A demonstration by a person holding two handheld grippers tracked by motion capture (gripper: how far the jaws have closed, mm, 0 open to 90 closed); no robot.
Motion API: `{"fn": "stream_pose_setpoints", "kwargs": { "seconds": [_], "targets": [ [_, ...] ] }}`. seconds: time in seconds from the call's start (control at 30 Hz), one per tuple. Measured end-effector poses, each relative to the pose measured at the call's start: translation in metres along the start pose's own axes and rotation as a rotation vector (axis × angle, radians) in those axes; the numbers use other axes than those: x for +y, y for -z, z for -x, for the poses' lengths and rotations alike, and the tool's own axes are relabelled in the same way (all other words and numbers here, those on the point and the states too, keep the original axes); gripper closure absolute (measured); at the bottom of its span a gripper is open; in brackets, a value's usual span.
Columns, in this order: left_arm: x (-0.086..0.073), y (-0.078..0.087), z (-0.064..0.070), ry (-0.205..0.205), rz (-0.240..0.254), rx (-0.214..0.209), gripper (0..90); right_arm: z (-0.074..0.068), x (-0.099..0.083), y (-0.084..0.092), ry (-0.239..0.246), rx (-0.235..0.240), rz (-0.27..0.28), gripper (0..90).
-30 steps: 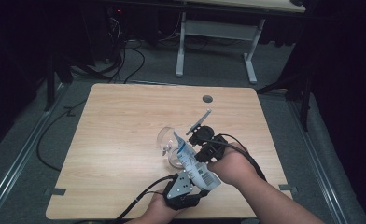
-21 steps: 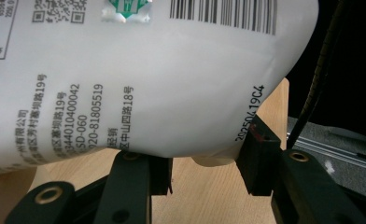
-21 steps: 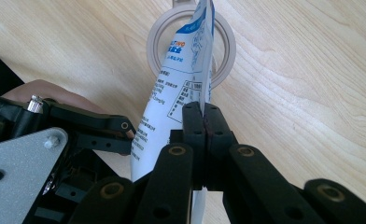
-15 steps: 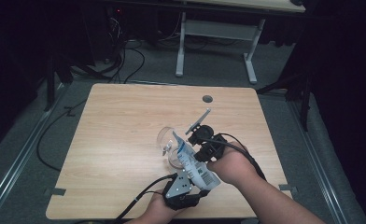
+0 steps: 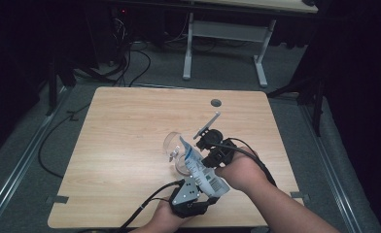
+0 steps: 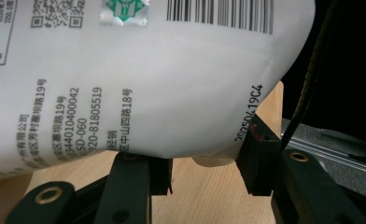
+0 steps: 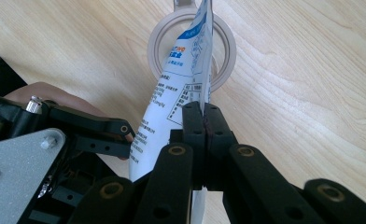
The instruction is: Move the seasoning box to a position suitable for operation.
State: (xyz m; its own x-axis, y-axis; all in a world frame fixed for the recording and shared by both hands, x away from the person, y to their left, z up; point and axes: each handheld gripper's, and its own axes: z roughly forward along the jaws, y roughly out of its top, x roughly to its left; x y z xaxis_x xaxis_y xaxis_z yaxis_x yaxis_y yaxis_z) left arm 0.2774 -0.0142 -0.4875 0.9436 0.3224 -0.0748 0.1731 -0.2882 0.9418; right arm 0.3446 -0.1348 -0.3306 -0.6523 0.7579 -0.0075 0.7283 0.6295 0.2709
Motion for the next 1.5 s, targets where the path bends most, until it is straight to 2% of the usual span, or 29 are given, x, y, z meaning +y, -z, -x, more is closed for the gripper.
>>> {"fn": "stream_pose_setpoints", "kwargs": {
  "seconds": [0.07, 0.33, 0.5, 0.63, 0.8, 1.2, 1.27, 1.33, 1.37, 1.5],
  "targets": [
    [0.0003, 0.0006, -0.0004, 0.0, 0.001, 0.001, 61.0, 0.0014, 0.0008, -0.0003, 0.026, 0.001, 0.01, 90.0],
    [0.0012, 0.0015, -0.0006, 0.005, 0.005, 0.0, 61.0, 0.0001, 0.0026, 0.0002, 0.015, -0.001, 0.009, 90.0],
    [0.0015, 0.0017, -0.0007, 0.005, 0.007, 0.0, 61.0, 0.0005, 0.0036, -0.0008, 0.024, 0.0, 0.009, 90.0],
    [0.0019, 0.0019, -0.001, 0.003, 0.009, 0.001, 61.0, -0.0007, 0.0043, 0.0003, 0.007, 0.002, 0.001, 90.0],
    [0.003, 0.0019, -0.0013, 0.003, 0.009, 0.003, 61.0, 0.0005, 0.005, 0.0, 0.03, 0.0, 0.011, 90.0],
    [0.0044, 0.0019, -0.0005, 0.008, 0.014, 0.0, 61.0, 0.0004, 0.006, 0.0015, 0.031, -0.005, 0.004, 90.0],
    [0.0046, 0.0018, -0.0003, 0.009, 0.016, 0.0, 60.9, -0.0024, 0.0056, 0.0029, -0.008, -0.004, -0.009, 90.0],
    [0.0048, 0.0015, 0.0, 0.009, 0.018, -0.001, 60.9, -0.0015, 0.0058, 0.0028, 0.01, -0.005, -0.003, 90.0],
    [0.005, 0.0013, 0.0002, 0.01, 0.019, -0.002, 60.9, 0.0, 0.0061, 0.0025, 0.034, -0.005, 0.004, 90.0],
    [0.0056, 0.0013, 0.0005, 0.009, 0.018, -0.005, 60.9, 0.0003, 0.0057, 0.0029, 0.033, -0.006, 0.004, 90.0]
  ]
}}
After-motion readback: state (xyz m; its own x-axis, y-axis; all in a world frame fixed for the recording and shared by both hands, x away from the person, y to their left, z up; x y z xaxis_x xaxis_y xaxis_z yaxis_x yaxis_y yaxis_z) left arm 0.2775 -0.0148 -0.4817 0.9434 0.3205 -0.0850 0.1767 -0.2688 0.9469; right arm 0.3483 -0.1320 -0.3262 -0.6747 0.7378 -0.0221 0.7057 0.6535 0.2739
